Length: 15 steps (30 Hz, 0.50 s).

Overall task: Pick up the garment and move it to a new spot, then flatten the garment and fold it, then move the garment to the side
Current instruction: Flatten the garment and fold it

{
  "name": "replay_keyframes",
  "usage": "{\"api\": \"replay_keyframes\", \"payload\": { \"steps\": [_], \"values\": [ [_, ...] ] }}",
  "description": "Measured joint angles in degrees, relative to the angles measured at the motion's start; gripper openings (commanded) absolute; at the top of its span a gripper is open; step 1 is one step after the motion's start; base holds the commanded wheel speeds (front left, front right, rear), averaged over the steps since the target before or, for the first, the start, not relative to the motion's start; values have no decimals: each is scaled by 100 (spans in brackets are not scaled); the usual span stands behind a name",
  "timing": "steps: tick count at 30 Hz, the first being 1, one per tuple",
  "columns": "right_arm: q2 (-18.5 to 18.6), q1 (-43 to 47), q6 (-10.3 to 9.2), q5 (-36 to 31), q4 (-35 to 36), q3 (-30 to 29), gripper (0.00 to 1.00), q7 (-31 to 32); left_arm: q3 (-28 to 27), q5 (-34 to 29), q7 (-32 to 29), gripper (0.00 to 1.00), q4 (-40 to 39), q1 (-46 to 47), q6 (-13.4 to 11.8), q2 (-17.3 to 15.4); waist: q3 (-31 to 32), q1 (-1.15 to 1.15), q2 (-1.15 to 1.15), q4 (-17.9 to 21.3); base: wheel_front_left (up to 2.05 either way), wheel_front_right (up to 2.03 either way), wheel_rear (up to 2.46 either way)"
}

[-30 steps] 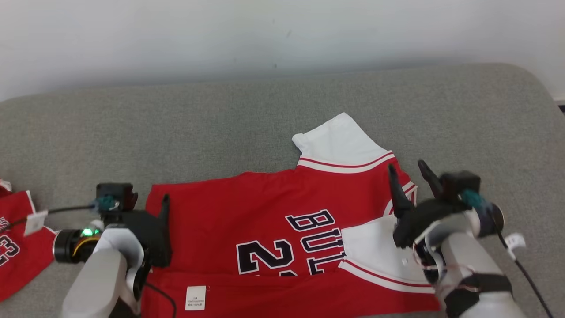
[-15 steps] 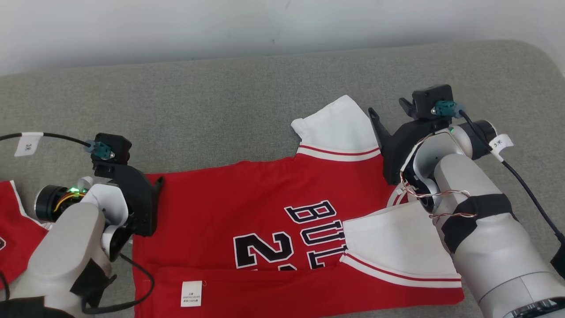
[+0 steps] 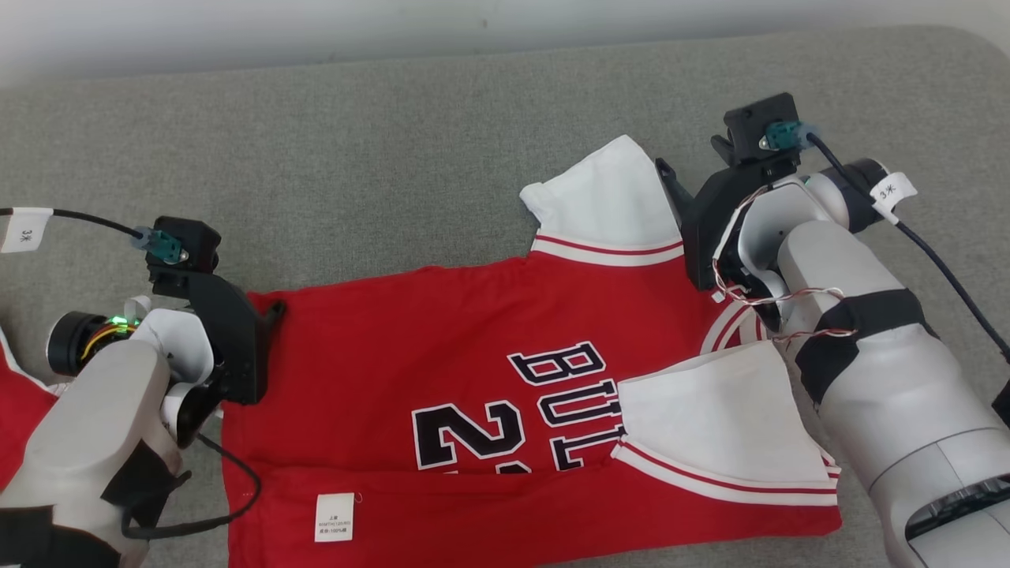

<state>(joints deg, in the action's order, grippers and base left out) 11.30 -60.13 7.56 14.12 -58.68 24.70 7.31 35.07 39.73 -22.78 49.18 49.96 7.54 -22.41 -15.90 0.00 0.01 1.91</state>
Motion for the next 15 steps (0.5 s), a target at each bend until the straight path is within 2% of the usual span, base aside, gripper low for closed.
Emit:
{"api": "replay_keyframes", "payload": {
  "steps": [1,2,4,5,6,7,8,15],
  "values": [
    [-4,-51,0,4,-37,35,100,23,47,23,-8,100,13,33,0,0,-28,0,0,-12,0,0,0],
    [-9,-94,0,19,-75,70,100,25,83,43,-5,93,12,66,1,-2,-54,0,0,-24,0,0,0],
    [-13,-183,0,38,-144,156,100,30,164,146,-2,67,9,114,1,-2,-98,0,0,-59,0,0,0],
    [-8,-224,0,51,-181,172,100,41,203,175,-29,40,9,136,2,8,-113,0,0,-80,0,0,0],
    [-2,-264,0,64,-227,194,100,81,241,210,-51,28,8,165,2,23,-126,0,0,-105,0,0,0],
    [9,-300,0,90,-285,203,100,89,288,226,-49,8,-1,180,2,33,-138,0,0,-130,0,0,0],
    [30,-344,0,100,-330,214,100,121,323,263,-52,0,-15,187,3,48,-150,0,0,-156,0,0,0],
    [104,-676,0,218,-695,290,100,414,584,355,100,0,-165,302,2,122,-245,0,0,-393,0,0,0]
  ]
}}
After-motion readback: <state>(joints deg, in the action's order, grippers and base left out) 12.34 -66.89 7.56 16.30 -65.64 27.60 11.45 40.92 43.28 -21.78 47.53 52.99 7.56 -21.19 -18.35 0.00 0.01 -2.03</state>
